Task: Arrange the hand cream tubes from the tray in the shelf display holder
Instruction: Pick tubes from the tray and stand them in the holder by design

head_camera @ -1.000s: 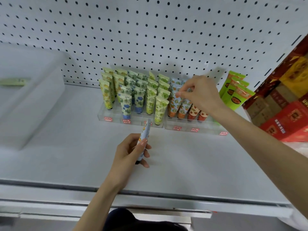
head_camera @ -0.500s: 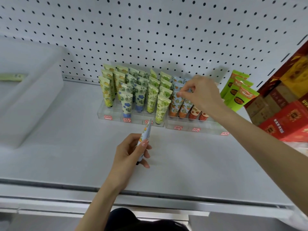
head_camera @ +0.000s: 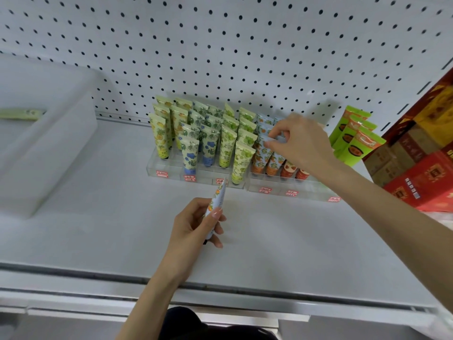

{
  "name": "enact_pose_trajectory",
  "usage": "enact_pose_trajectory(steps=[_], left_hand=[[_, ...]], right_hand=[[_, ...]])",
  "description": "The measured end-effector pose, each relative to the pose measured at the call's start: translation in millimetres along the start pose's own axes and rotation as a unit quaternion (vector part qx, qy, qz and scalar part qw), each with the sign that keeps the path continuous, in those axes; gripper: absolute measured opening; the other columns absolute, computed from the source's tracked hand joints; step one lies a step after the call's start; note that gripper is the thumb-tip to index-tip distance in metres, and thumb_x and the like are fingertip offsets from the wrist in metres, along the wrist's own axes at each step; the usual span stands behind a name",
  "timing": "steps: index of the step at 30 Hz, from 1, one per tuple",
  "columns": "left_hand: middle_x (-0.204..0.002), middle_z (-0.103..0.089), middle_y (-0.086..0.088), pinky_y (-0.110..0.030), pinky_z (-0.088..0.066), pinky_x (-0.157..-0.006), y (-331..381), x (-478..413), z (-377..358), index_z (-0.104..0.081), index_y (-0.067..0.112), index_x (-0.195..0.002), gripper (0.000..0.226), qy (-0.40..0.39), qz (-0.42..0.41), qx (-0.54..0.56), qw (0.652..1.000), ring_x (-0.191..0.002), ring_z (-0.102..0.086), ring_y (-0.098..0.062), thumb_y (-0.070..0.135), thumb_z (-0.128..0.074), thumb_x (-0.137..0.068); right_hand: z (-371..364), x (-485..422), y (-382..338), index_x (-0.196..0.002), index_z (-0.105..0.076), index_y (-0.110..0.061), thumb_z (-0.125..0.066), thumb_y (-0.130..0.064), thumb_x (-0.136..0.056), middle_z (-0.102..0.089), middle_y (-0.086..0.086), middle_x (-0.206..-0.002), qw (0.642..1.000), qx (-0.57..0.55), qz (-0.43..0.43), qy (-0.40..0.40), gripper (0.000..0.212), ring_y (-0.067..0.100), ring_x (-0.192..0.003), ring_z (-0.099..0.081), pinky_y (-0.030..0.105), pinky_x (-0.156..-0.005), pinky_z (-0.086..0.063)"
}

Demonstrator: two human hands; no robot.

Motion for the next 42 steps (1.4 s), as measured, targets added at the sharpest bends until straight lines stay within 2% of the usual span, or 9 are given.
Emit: enact_pose_trajectory(steps=[7, 12, 17, 20, 24, 28, 33, 37, 42], left_hand=[[-0.075, -0.063, -0.002, -0.024, -0.047, -0.05, 0, -1, 0, -0.062, 0.004, -0.101, 0.025, 0.007, -0.011, 0.01, 1.0, -0.059, -0.054, -0.013, 0.025, -0.063, -0.087], [-0.08, -0.066, -0.002, -0.026, -0.048, -0.054, 0, -2, 1, -0.064, 0.011, -0.101, 0.03, 0.012, 0.011, 0.035, 0.999, -0.069, -0.058, -0.015, 0.035, -0.055, -0.086], [-0.077, -0.064, -0.001, -0.027, -0.054, -0.063, 9, -2, -12, -0.063, 0.009, -0.099, 0.022, -0.017, 0.005, 0.034, 0.999, -0.074, -0.06, -0.015, 0.024, -0.061, -0.083], [-0.072, -0.061, -0.004, -0.031, -0.058, -0.069, 19, -2, -21, -0.063, 0.004, -0.097, 0.021, -0.039, -0.006, 0.03, 0.999, -0.061, -0.052, -0.013, 0.017, -0.069, -0.081], [-0.072, -0.061, -0.001, -0.036, -0.059, -0.072, 25, -4, -27, -0.061, -0.004, -0.096, 0.029, -0.059, -0.015, 0.01, 0.998, -0.055, -0.052, -0.005, 0.013, -0.075, -0.078], [-0.077, -0.066, -0.003, -0.026, -0.053, -0.064, 25, -5, -28, -0.063, 0.003, -0.091, 0.024, -0.057, -0.041, -0.049, 0.996, -0.063, -0.059, -0.008, 0.017, -0.077, -0.078], [-0.094, -0.067, 0.008, -0.022, -0.049, -0.085, 26, -7, 10, -0.061, 0.017, -0.096, 0.025, 0.109, -0.156, -0.253, 0.949, -0.092, -0.064, -0.008, 0.036, -0.068, -0.083], [-0.114, -0.058, -0.004, -0.034, -0.044, -0.094, 30, -17, 56, -0.055, 0.012, -0.118, 0.041, 0.265, -0.138, -0.324, 0.898, -0.106, -0.056, -0.021, 0.033, -0.066, -0.085], [-0.144, -0.039, -0.01, -0.043, -0.034, -0.109, 27, -41, 83, -0.03, 0.01, -0.146, 0.082, 0.231, -0.043, -0.389, 0.891, -0.134, -0.038, -0.024, 0.05, -0.064, -0.083]], right_hand=[[5, 2, 4, -0.091, -0.067, -0.024, -0.072, -0.037, -0.079, -0.035, -0.015, -0.065, 1.0, -0.007, 0.005, 0.002, 0.018, 0.009, -0.061, -0.041, 0.026, -0.054, -0.03], [28, 24, 4, -0.087, -0.069, -0.022, -0.072, -0.031, -0.08, -0.04, -0.005, -0.059, 0.991, -0.127, -0.041, 0.017, 0.011, 0.007, -0.051, -0.038, 0.02, -0.054, -0.031], [24, 69, -25, -0.085, -0.072, -0.023, -0.073, -0.029, -0.077, -0.056, 0.012, -0.064, 0.938, -0.32, -0.079, -0.11, 0.01, 0.003, -0.046, -0.043, 0.019, -0.047, -0.035], [18, 87, -39, -0.09, -0.07, -0.019, -0.073, -0.031, -0.074, -0.062, 0.014, -0.065, 0.907, -0.374, -0.102, -0.163, 0.02, 0.005, -0.042, -0.048, 0.019, -0.039, -0.038], [14, 97, -42, -0.08, -0.069, -0.003, -0.072, -0.016, -0.078, -0.06, 0.003, -0.052, 0.91, -0.38, -0.09, -0.137, 0.013, 0.007, -0.041, -0.055, 0.02, -0.043, -0.046], [15, 100, -38, -0.081, -0.067, -0.005, -0.069, -0.006, -0.08, -0.069, 0.006, -0.065, 0.894, -0.412, -0.096, -0.147, 0.003, 0.015, -0.058, -0.068, 0.023, -0.053, -0.054], [32, 90, -19, -0.088, -0.061, 0.005, -0.064, 0.0, -0.084, -0.068, 0.017, -0.076, 0.904, -0.403, -0.124, -0.071, 0.007, 0.019, -0.066, -0.071, 0.025, -0.06, -0.058], [33, 75, -6, -0.083, -0.06, -0.008, -0.064, -0.004, -0.086, -0.07, 0.007, -0.076, 0.925, -0.354, -0.135, -0.022, 0.007, 0.012, -0.066, -0.071, 0.017, -0.061, -0.055], [10, 62, -1, -0.088, -0.057, -0.007, -0.064, -0.007, -0.087, -0.068, 0.008, -0.076, 0.937, -0.324, -0.133, 0.007, 0.007, 0.009, -0.063, -0.07, 0.017, -0.061, -0.055]])
Point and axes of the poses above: each hand's wrist, its own x-axis away from the middle knuckle, its own z-axis out of the back of the hand, y = z × x, the point moved 1 cm from there along -x, towards the middle knuckle
